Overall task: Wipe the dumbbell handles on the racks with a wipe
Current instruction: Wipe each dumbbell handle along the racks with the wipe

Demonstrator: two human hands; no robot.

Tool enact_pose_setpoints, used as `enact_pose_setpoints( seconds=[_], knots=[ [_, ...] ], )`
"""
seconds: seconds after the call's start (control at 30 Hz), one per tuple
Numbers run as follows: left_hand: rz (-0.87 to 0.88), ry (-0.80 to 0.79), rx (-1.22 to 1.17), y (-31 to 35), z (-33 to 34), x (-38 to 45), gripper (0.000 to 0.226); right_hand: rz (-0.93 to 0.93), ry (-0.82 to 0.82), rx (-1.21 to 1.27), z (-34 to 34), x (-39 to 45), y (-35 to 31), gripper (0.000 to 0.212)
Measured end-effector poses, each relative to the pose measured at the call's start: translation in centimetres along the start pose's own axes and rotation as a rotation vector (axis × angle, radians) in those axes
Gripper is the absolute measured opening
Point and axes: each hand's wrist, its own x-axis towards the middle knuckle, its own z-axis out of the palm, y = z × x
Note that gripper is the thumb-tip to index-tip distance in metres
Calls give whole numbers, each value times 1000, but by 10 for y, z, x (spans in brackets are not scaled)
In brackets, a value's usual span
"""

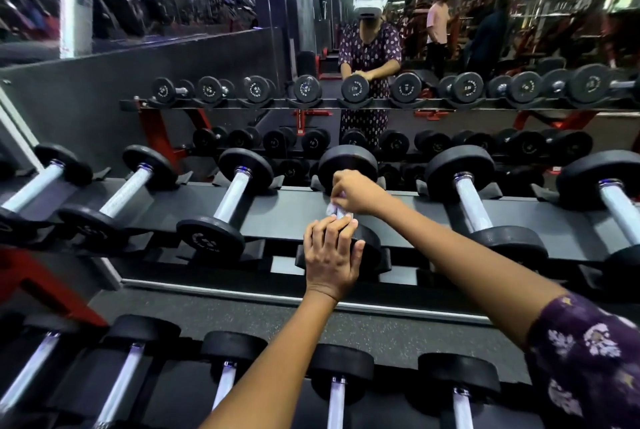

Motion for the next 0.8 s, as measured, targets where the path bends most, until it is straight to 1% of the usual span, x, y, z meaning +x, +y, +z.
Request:
enact_pose_setpoints(
  seconds=[0.03,0.07,0.17,0.2,0.23,0.33,0.37,0.43,0.53,0.63,0.67,0.73,0.8],
  knots=[
    [0,-6,-4,0,0,0,36,-50,-46,-15,-1,-1,0,16],
    [1,-6,-4,0,0,0,36,-60,-57,-22,-4,0,3,16],
    [-1,1,1,0,-2,3,35,60,12,39,-14,6,15,21],
    [-2,-1,-2,0,-2,2,35,67,22,34,-14,5,15,22],
    [-4,-5,-4,-1,-2,2,36,35,1,6,-13,2,11,22],
    [-13,-16,0,0,-3,1,37,-165,-210,-43,-10,-11,-6,20],
    [-13,-18,0,-1,-3,1,37,-197,-253,-35,-14,-14,-7,20],
    [-11,-17,4,0,-3,2,37,-228,-225,-25,-19,-12,-2,19],
    [-15,-14,-1,1,-4,2,37,-184,-128,-6,-17,-18,1,21],
    [-22,-17,1,2,-4,1,38,-185,-154,167,-5,-32,5,15],
    [-27,-18,5,3,-4,1,37,-152,-178,261,-2,-39,10,14],
    [-38,-22,10,3,-4,1,37,-28,-244,529,-4,-49,22,13],
    [-56,-23,14,4,-3,0,37,59,-273,689,-7,-53,23,18]
  ],
)
